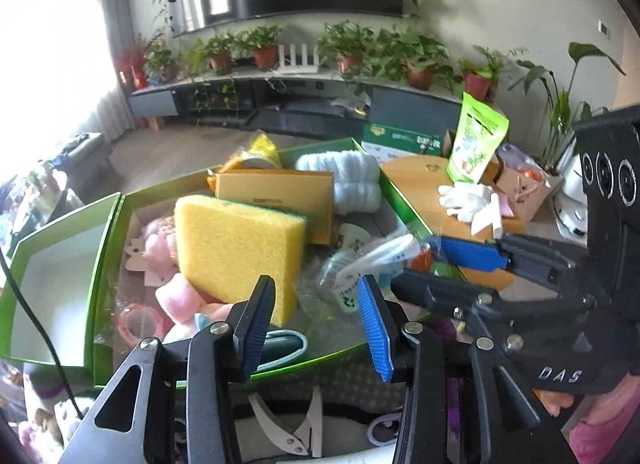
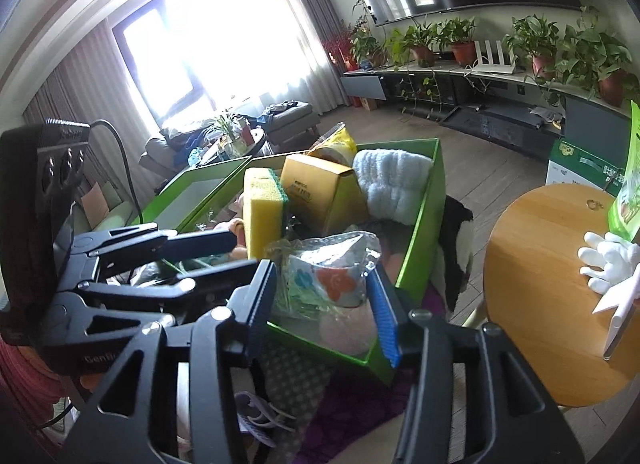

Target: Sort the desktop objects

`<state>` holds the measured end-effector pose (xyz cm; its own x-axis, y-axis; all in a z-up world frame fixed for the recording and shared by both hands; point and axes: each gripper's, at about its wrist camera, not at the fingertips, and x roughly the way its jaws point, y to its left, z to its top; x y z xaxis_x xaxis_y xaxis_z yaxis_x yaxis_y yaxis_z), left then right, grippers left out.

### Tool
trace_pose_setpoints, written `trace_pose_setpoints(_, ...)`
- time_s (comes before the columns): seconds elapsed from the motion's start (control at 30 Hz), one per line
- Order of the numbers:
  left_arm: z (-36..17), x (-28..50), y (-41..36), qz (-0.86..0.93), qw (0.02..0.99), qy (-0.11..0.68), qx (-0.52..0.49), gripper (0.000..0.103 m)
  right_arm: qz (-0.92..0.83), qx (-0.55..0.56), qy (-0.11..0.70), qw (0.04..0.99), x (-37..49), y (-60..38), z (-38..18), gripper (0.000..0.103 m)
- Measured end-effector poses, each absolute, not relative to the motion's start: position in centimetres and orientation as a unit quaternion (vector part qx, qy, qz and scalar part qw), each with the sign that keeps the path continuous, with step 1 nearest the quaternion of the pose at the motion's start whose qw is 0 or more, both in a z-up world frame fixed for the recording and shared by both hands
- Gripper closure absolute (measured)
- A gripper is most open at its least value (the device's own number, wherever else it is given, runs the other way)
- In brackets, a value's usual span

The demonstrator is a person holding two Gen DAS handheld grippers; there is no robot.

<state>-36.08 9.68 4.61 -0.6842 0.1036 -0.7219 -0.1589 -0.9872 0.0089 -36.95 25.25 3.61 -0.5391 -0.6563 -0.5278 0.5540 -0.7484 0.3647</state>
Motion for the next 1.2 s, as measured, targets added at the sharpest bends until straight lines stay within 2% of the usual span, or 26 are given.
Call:
trace_pose_setpoints(0.13,5.1,-35.6,9.2,0.923,0.062,0.035,-0.378,0.059,-0.884,0.326,-0.063,0.328,-36.4,25.1,3.8,0.05)
trace_pose_setpoints(0.2,5.2,-35.4,9.0,0.925,0.058,0.034,-0.375,0.059,-0.887,0.32,-0.077,0.323,-36.1,25.6,4.2,0.043)
trace_pose_setpoints(0.37,5.6,-35.1,8.6,0.925,0.043,0.033,-0.376,0.059,-0.898,0.304,-0.082,0.308,-35.2,25.9,5.3,0.042)
trace_pose_setpoints(0.4,5.8,-35.0,8.5,0.925,0.04,0.034,-0.376,0.055,-0.899,0.301,-0.08,0.309,-34.9,25.7,5.6,0.042)
trace_pose_setpoints(0.47,6.2,-34.5,8.3,0.928,0.033,0.034,-0.369,0.023,-0.898,0.301,-0.081,0.312,-34.2,25.3,6.0,0.042)
trace_pose_setpoints(0.5,6.6,-34.1,8.1,0.933,0.026,0.032,-0.357,0.021,-0.898,0.3,-0.08,0.313,-33.8,25.1,6.3,0.042)
trace_pose_setpoints(0.7,8.0,-31.7,7.6,0.942,0.014,0.048,-0.333,0.021,-0.898,0.311,-0.074,0.301,-31.7,24.0,7.6,0.038)
trace_pose_setpoints(0.97,9.2,-28.9,6.0,0.943,0.002,0.028,-0.332,0.02,-0.896,0.335,-0.073,0.281,-28.9,22.8,8.4,0.031)
trace_pose_setpoints(1.2,10.4,-26.5,4.7,0.948,-0.006,0.018,-0.319,0.019,-0.897,0.338,-0.062,0.277,-26.6,21.5,9.3,0.03)
